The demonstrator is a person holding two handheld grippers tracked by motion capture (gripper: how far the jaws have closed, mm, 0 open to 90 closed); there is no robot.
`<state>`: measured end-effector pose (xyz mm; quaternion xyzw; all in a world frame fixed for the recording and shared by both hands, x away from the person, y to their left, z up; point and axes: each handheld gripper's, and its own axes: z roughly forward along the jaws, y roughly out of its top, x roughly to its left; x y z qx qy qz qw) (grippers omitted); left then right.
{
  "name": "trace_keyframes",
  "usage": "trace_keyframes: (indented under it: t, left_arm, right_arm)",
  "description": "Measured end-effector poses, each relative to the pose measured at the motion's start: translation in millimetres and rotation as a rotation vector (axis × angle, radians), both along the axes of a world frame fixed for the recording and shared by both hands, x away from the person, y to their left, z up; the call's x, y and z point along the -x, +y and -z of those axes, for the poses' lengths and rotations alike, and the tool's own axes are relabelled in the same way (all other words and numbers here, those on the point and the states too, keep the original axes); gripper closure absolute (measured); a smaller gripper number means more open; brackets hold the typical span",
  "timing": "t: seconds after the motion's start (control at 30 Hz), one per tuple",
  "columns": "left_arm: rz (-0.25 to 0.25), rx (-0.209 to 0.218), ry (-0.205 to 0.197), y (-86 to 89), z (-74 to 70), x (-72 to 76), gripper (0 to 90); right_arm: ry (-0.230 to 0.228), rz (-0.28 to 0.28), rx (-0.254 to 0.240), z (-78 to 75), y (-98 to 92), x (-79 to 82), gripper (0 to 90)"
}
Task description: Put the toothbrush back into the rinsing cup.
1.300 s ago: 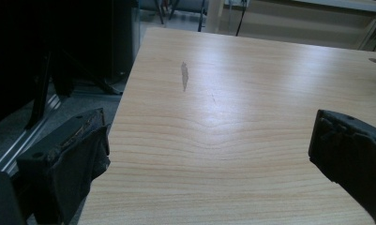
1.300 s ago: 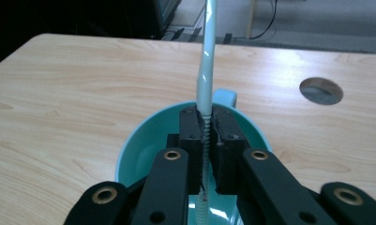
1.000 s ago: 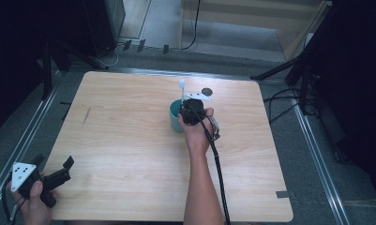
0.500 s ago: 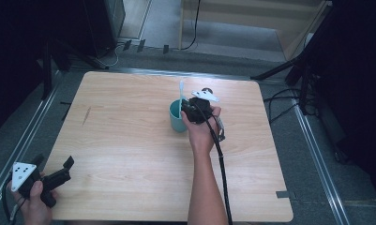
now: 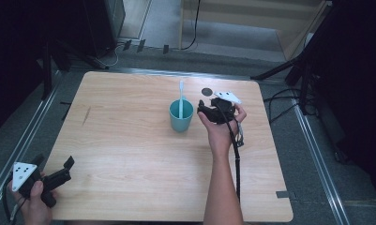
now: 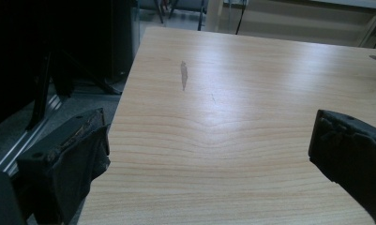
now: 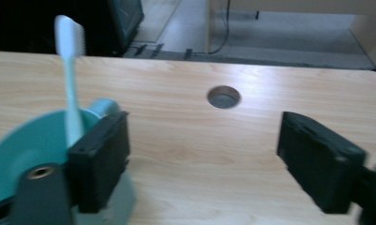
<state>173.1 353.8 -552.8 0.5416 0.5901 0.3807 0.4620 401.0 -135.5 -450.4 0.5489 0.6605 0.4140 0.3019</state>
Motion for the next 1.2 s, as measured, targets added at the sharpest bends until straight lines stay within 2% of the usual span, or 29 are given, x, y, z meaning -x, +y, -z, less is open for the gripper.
trace_keyframes:
  t: [0.17,0.2,0.23,0.27,0.33,0.4,0.5,0.63,0.77,0.8,0.97,1.1,1.2]
  left_arm:
    - [-0.001,0.000,0.000,-0.3,0.0,0.0,0.0]
    - [-0.001,0.000,0.000,-0.3,0.0,0.0,0.0]
    - [-0.001,-0.001,0.000,-0.4,0.0,0.0,0.0]
    - [-0.001,-0.001,0.000,-0.4,0.0,0.0,0.0]
    - [-0.001,-0.002,0.000,-0.5,0.0,0.0,0.0]
    - [-0.002,-0.002,0.000,-0.7,0.0,-0.1,0.0]
    - [0.002,-0.008,0.004,-1.2,-0.1,-0.1,0.0]
    - [0.002,-0.011,0.004,-1.3,-0.1,0.0,0.0]
    - [0.001,-0.013,0.003,-1.5,-0.1,0.0,0.0]
    - [0.001,-0.014,0.003,-1.7,-0.1,-0.1,0.0]
    - [0.001,-0.018,0.005,-2.5,-0.2,-0.5,0.0]
    - [0.004,-0.014,0.005,-2.8,-0.1,-0.2,0.0]
    - [0.003,-0.021,0.006,-3.5,-0.2,-0.2,0.0]
  right_arm:
    - [0.010,0.048,0.028,4.1,-17.9,3.7,8.7]
    - [0.022,0.076,0.044,8.1,-27.8,5.0,2.7]
    - [0.029,0.083,0.044,10.4,-33.3,5.8,1.1]
    - [0.029,0.083,0.044,10.4,-33.3,5.8,1.1]
    - [0.045,0.097,0.050,15.7,-45.0,7.3,0.0]
    - [0.056,0.091,0.053,22.1,-57.8,10.0,0.0]
    - [0.045,0.097,0.070,26.9,-65.5,14.4,0.0]
    - [0.050,0.105,0.026,40.7,-85.7,21.9,0.0]
    - [0.052,0.111,0.008,50.1,-94.9,26.8,0.0]
    - [0.052,0.106,0.019,53.8,-98.2,29.5,0.0]
    - [0.031,0.085,0.028,55.4,-103.3,36.9,0.0]
    - [-0.002,0.062,0.025,57.8,-112.8,49.8,0.0]
    - [-0.009,0.057,0.028,60.3,-116.6,56.0,0.0]
